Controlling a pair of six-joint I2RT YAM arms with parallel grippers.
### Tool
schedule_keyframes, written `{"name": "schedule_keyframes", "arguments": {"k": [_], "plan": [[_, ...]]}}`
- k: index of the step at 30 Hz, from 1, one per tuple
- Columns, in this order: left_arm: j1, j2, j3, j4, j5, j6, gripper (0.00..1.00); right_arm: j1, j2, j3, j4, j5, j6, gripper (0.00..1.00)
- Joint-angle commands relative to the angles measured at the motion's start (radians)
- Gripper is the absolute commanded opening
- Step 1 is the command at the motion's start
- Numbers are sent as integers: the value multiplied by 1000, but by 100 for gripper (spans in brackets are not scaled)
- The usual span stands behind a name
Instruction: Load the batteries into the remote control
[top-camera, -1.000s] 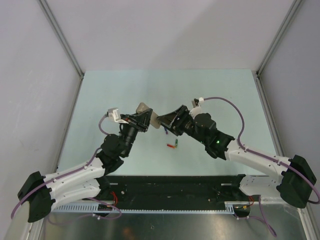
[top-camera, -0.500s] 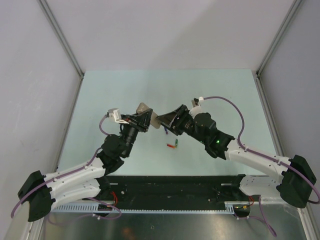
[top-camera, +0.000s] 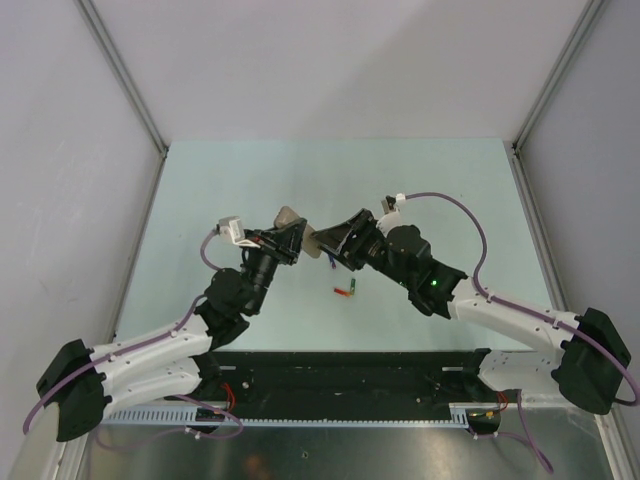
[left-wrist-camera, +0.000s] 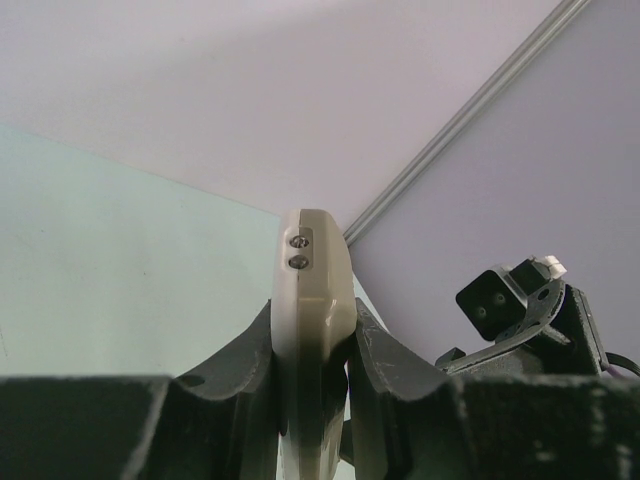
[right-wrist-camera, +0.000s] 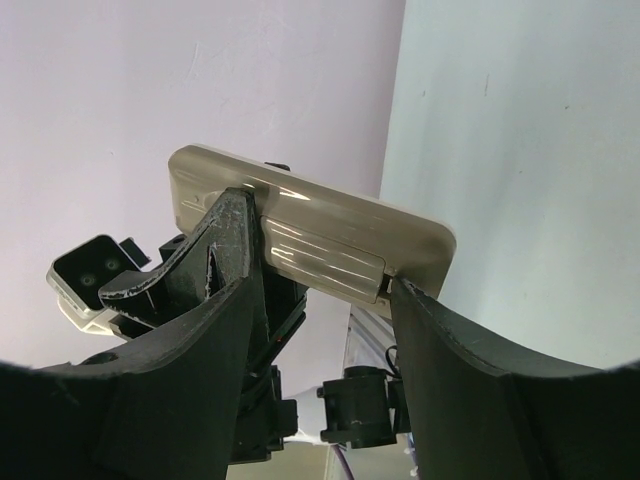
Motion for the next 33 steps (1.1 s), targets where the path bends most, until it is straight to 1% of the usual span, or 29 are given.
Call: {"name": "schedule_keyframes", "arguments": {"k": [1, 9, 12, 16, 18, 22, 33], "plan": [[-23, -11, 3, 65, 43, -32, 0, 7, 18, 49, 40, 9, -3, 62], [-23, -36, 10, 65, 58, -42, 0, 8, 41, 54, 8, -11, 20, 62], [-23, -44, 7, 65, 87, -72, 0, 5, 50, 54, 22, -26, 22, 62], [-23, -57, 0, 65, 109, -127, 0, 3, 61, 54, 78, -37, 22, 61], [-23, -61, -8, 65, 107, -143, 0, 2, 69, 54, 114, -91, 23, 61], [-23, -67, -20, 65, 104, -196, 0, 2, 93, 54, 229, -140, 26, 58], [-23, -56, -39, 65, 92, -275, 0, 11, 115, 54, 313, -180, 36, 57]]}}
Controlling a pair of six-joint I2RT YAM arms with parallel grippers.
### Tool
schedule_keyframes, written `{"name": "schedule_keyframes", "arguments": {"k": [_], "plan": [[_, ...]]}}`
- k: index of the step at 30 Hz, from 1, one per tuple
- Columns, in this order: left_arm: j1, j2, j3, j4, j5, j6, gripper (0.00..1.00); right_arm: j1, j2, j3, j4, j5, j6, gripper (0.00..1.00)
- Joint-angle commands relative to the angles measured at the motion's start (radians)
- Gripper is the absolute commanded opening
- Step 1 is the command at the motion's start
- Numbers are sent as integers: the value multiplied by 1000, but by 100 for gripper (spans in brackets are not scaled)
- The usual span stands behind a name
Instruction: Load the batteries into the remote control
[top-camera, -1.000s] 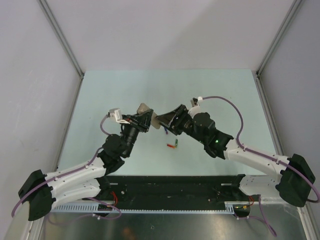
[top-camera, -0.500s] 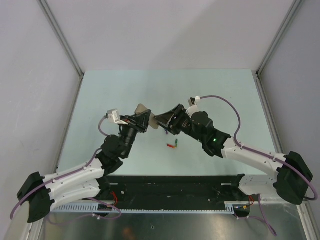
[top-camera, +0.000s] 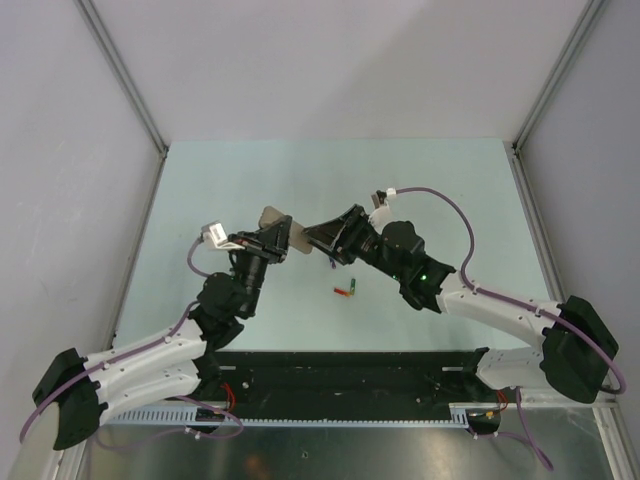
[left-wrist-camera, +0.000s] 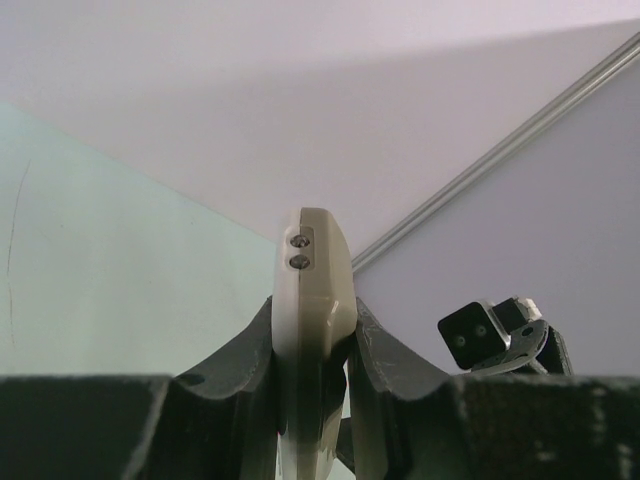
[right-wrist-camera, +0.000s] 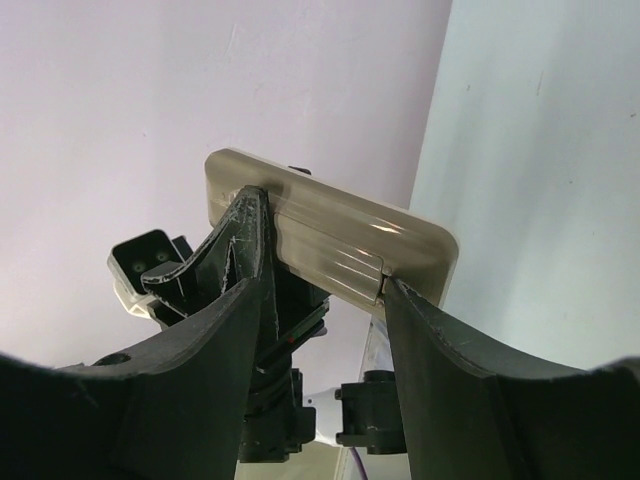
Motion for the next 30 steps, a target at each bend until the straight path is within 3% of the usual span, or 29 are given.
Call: {"name": "schedule_keyframes", "arguments": {"k": [1, 17, 30], "plan": [[-41, 8, 0, 67, 181, -174, 0, 25, 28, 39, 168, -92, 25, 57], [-26, 0, -31, 69, 161, -291, 0, 31, 27, 39, 167, -101, 19, 57], [-13, 19, -31, 67, 170, -283, 0, 33, 8, 39, 160, -89, 6, 57]]}}
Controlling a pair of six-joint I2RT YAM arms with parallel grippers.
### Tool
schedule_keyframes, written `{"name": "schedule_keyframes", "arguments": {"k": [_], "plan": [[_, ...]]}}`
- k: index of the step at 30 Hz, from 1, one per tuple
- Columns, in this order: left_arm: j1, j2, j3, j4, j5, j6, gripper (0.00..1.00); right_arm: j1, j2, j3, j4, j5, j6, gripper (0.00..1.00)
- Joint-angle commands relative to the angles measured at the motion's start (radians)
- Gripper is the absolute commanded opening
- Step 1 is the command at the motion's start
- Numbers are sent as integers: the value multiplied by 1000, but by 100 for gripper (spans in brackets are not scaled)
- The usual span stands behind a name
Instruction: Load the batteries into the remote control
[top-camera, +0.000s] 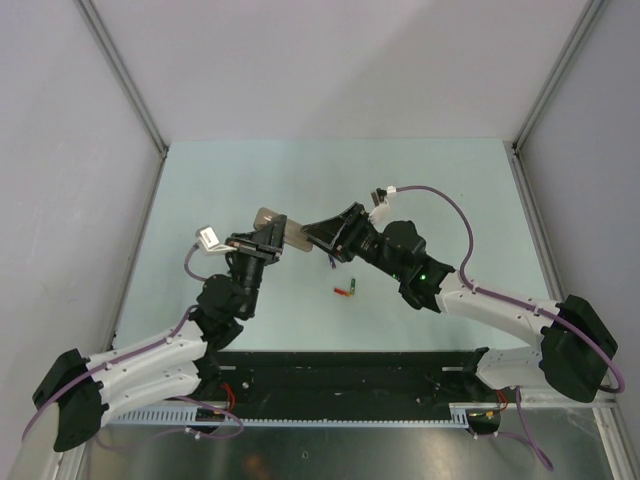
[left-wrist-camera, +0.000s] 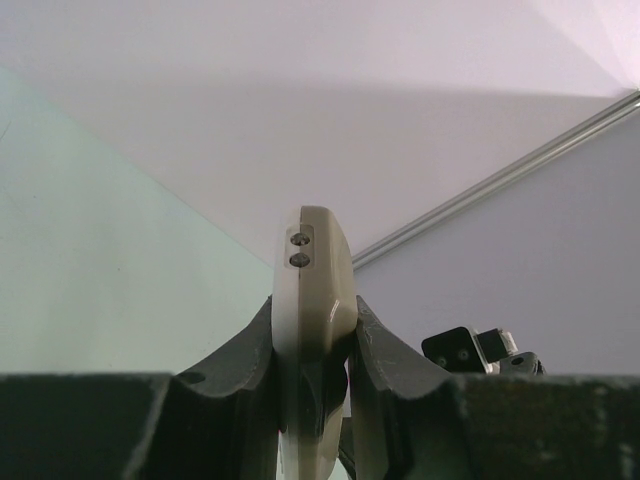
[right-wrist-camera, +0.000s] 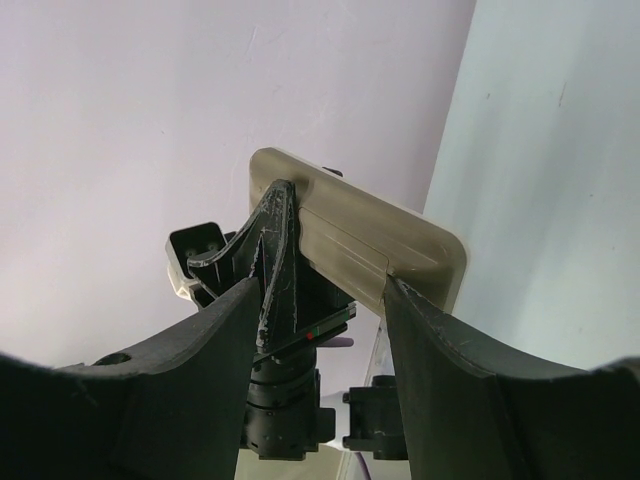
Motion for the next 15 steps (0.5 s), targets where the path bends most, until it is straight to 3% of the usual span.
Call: {"name": "schedule_keyframes", "arguments": {"k": [1, 15], "plan": [[-34, 21, 4, 33, 219, -84, 0, 36, 1, 40, 100, -79, 11, 57], [-16, 23, -2, 29, 223, -96, 0, 37, -19, 48, 68, -71, -9, 57]]}}
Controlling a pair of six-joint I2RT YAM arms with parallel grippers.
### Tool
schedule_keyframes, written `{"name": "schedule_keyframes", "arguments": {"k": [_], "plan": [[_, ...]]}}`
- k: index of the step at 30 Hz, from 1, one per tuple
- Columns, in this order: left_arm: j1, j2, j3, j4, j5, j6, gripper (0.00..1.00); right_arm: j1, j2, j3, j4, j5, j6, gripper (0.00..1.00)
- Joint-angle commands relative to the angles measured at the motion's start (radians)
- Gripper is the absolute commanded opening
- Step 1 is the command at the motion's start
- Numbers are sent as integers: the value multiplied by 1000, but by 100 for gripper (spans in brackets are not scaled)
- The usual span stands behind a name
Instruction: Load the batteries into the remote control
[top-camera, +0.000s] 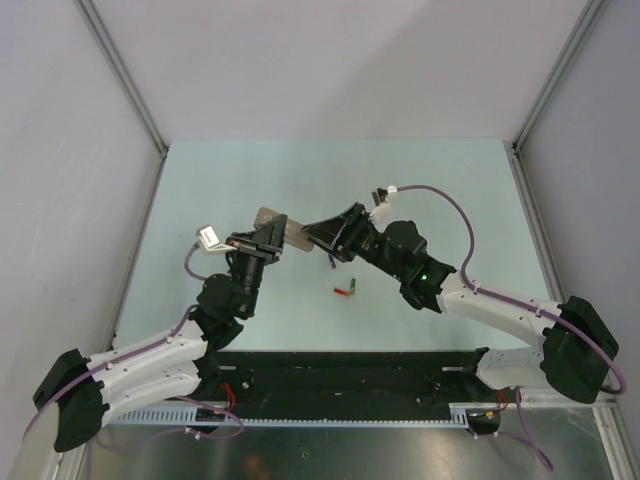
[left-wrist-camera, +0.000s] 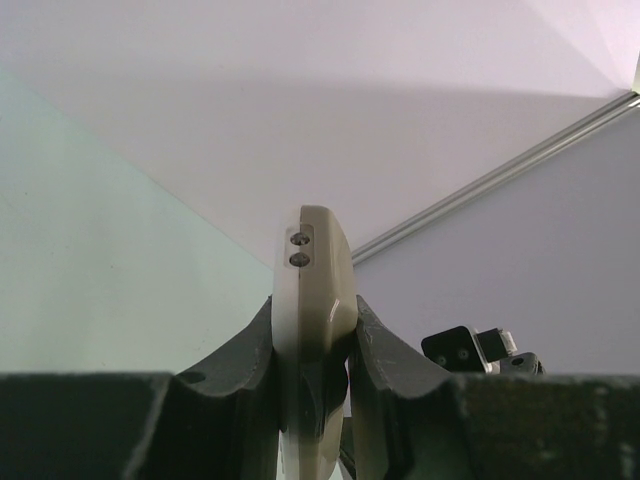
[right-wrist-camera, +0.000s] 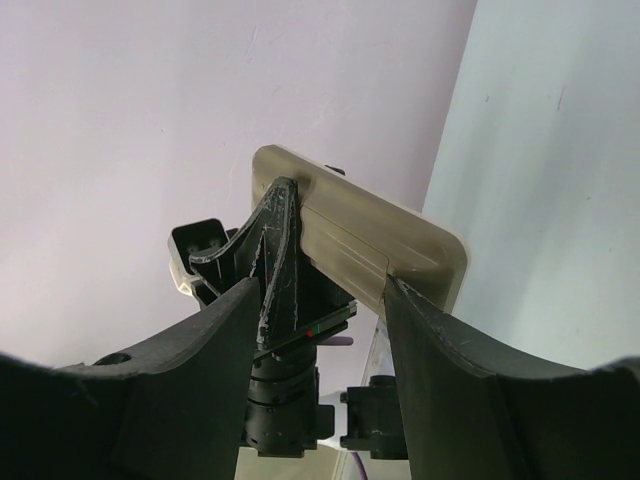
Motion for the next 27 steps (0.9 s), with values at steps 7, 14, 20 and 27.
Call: {"name": "schedule_keyframes", "arguments": {"k": [7, 14, 20, 27], "plan": [[-22, 18, -5, 15, 202, -79, 0, 37, -19, 49, 66, -69, 3, 57], [-22, 21, 4, 0, 196, -60, 0, 37, -23, 49, 62, -68, -2, 57], [-20, 20, 5, -16, 190, -57, 0, 37, -34, 51, 48, -59, -10, 57], [-17, 18, 2, -23, 189, -56, 0, 37, -45, 51, 40, -56, -16, 57]]}}
